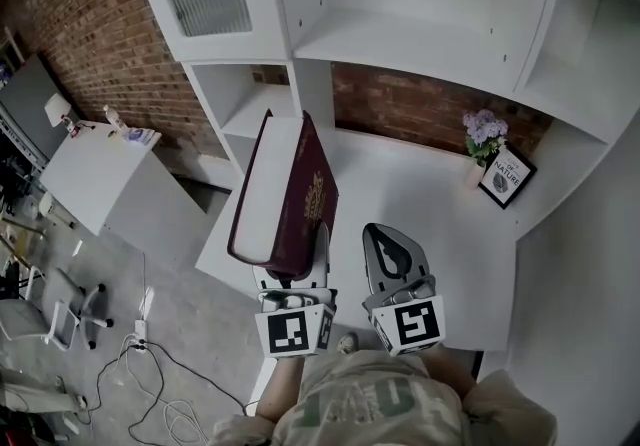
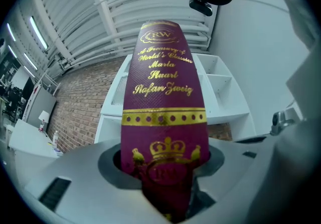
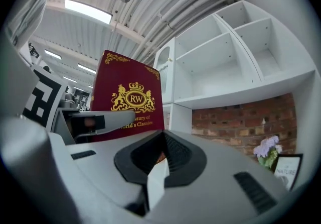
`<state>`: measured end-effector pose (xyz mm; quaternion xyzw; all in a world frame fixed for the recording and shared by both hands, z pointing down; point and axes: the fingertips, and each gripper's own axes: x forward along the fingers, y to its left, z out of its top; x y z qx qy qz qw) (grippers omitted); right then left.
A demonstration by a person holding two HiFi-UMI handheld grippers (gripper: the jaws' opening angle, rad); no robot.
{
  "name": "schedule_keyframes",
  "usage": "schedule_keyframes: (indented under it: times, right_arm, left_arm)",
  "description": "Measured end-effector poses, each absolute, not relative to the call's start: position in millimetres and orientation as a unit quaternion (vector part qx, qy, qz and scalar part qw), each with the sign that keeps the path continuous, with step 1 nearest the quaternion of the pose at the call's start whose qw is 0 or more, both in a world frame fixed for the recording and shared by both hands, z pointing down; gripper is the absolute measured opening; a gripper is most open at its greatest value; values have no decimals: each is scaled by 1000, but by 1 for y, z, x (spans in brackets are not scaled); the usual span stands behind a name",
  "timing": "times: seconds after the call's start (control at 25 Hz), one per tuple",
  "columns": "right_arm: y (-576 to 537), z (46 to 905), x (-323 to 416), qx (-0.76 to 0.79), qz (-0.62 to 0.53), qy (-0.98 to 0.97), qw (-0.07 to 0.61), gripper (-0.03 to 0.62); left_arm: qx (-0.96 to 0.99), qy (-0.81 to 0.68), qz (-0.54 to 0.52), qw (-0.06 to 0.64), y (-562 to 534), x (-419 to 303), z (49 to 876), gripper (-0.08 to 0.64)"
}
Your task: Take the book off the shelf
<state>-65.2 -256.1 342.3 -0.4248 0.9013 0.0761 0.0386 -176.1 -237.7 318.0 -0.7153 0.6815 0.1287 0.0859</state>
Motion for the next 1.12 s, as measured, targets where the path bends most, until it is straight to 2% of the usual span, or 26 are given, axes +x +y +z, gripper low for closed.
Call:
schedule_keyframes:
  times: [0.44, 1.12]
  right_arm:
    - [-262, 345, -60, -438, 62, 897, 30, 12]
    - [-250, 350, -42, -448, 79, 891, 4, 12]
  left_arm:
    - [-723, 677, 127, 48, -237, -176, 328, 245]
    - [-731, 668, 137, 30, -229, -160, 332, 245]
